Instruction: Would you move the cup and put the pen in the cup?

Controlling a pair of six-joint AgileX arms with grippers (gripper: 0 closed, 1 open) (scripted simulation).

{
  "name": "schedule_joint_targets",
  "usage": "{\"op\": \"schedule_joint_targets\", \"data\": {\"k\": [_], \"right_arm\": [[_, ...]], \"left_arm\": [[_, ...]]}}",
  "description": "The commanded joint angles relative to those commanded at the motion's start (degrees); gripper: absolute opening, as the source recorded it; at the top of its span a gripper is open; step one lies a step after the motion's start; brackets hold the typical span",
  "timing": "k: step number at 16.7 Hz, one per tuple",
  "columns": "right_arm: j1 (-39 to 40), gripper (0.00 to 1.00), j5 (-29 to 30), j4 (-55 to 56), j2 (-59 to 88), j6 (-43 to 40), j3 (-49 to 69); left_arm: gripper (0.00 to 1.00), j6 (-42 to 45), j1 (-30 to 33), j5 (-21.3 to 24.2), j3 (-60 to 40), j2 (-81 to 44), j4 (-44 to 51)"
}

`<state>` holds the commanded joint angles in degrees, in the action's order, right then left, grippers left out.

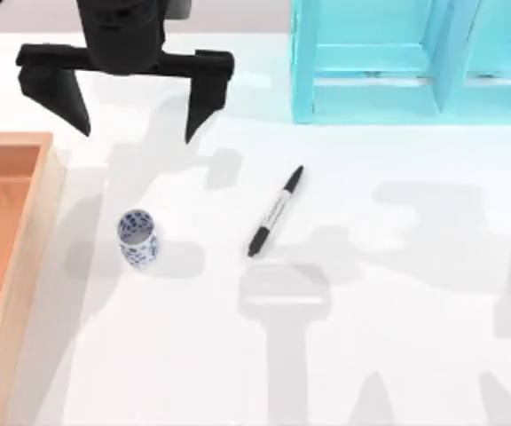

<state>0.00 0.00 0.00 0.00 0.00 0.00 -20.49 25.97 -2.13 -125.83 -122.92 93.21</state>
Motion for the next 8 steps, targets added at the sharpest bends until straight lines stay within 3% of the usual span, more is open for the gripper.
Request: {"op": "schedule_joint_targets", "data": {"k": [8], "right_arm": [[0.0,1.0,0.0,0.0,0.0,0.0,0.0]], "left_arm": [[1.0,5.94,15.31,-9.51,-9.67,-20.16,-12.5]]}}
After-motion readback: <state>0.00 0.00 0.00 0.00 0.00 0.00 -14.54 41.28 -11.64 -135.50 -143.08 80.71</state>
